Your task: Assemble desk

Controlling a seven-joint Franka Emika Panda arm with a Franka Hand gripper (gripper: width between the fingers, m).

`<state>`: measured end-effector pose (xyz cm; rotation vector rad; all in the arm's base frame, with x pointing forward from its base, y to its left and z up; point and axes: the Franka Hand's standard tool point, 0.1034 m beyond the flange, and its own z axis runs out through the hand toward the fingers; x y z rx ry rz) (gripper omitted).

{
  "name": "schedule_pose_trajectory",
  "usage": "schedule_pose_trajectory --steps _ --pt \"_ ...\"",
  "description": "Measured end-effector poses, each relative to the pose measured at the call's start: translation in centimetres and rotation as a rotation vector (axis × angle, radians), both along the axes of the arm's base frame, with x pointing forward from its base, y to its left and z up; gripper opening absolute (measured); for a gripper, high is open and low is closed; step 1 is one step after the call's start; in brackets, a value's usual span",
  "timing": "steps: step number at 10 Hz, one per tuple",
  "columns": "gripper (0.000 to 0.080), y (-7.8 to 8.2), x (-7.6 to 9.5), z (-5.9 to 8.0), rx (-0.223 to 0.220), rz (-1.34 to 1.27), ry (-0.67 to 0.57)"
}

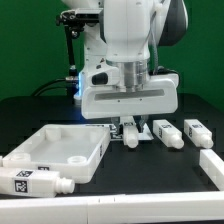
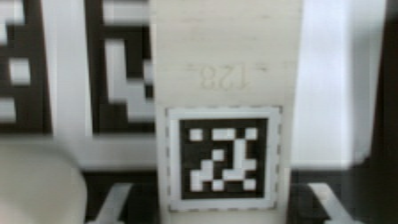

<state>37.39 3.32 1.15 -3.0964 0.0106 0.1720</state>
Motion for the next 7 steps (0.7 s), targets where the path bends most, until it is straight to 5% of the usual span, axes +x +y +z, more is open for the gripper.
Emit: schedule_pose_trajectory --steps 3,4,5,7 --pt "0.0381 0.1 0.3 -0.1 -0.002 0.004 -0.016" --pt "0.0563 0.1 0.3 -0.1 -0.002 0.004 -0.016" --pt "0.0563 0.0 0.3 0.0 -0.001 0.008 -0.014" --pt "0.0633 -1.4 1.7 3.1 0.038 0.029 0.049"
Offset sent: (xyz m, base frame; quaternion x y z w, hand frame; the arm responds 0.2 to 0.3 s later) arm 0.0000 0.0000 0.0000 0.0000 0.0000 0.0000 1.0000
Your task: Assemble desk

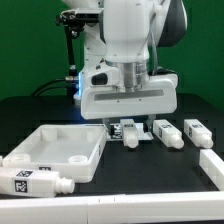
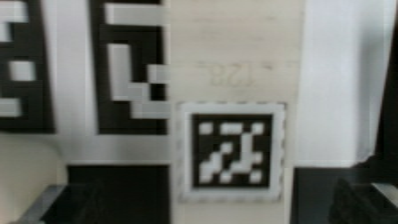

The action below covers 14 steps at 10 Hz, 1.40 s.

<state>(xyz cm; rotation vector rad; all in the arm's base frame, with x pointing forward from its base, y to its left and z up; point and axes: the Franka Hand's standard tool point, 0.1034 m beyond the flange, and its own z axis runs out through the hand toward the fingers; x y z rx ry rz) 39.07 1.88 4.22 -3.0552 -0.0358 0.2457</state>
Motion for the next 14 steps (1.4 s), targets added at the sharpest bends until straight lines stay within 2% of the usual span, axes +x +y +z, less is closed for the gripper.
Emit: schedule_pose_trajectory --steps 1,2,3,6,9,10,13,14 --pt "0.0647 -1.2 1.8 1.7 0.017 -0.002 0.005" --pt "0.0649 -1.6 2.9 2.0 0.016 -0.015 -0.010" --pt "0.0649 -1.1 2.1 1.4 0.009 -0.033 -0.001" --pt "0.0649 -1.5 2.1 1.5 0.006 -0.102 0.009" --pt "0.0649 -8.0 5.2 3.6 0.011 -0.278 -0.012" --pt "0.0649 -8.0 5.4 3.9 0.010 -0.319 -0.012" --pt "0.0649 -8.1 5.2 3.6 0.008 -0.322 -0.006" --pt "0.0649 -10.0 5.3 2.9 0.008 -0.240 -0.022"
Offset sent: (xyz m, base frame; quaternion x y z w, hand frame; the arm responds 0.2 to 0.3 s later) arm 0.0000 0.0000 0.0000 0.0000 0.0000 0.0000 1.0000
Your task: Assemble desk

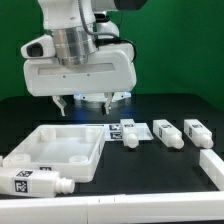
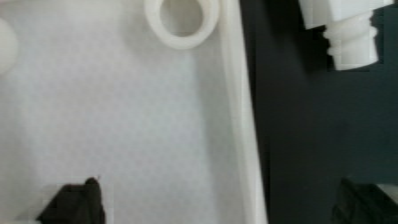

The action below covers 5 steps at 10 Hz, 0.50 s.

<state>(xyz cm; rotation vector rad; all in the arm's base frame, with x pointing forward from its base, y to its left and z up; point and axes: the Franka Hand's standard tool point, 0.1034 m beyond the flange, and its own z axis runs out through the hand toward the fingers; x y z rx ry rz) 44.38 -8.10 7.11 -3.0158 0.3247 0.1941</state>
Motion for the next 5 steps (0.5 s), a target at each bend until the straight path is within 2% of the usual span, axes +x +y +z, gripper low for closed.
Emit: schedule_pose_trajectory --steps 1,2,3,5 --pt "0.0649 -2.7 0.4 -0.8 -0.019 0.038 -0.021" --pt "0.0649 -4.7 0.9 -1.3 -0.043 0.095 -0.056" --pt "0.0649 -5.5 0.9 -1.6 -0.053 0.119 -0.068" --pt "0.0649 -5.1 0.8 -1.6 -0.050 0.111 -0.062"
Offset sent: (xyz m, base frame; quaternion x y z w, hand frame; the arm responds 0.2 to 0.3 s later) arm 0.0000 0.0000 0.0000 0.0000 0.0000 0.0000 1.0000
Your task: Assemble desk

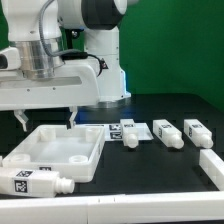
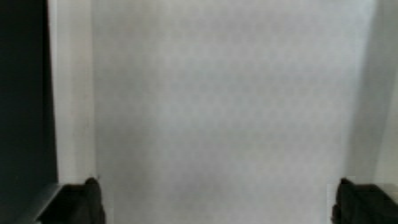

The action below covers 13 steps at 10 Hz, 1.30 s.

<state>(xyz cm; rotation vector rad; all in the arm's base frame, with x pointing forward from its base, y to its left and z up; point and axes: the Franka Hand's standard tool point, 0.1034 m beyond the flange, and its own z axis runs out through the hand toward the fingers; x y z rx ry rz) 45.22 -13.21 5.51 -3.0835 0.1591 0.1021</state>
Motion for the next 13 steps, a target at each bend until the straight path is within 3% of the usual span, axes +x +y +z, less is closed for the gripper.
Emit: schedule_pose_trajectory --steps 2,5,6,10,12,13 --pt "0.0649 -0.2 -0.1 -0.2 -0.003 0.002 -0.001" --pt "0.0649 -4.6 -2.2 -2.8 -0.035 0.009 -0.018" --pt "0.0649 -5.3 -2.7 -3.6 -0.041 -0.001 -0.013" --pt "0.0649 -4.7 -3.0 -4.6 -0.041 0.014 -0.010" --pt "0.0417 -4.7 -3.0 -4.6 -0.041 0.013 -0.009" --pt "0.0417 -4.7 -3.0 -4.6 -0.041 0.013 -0.009"
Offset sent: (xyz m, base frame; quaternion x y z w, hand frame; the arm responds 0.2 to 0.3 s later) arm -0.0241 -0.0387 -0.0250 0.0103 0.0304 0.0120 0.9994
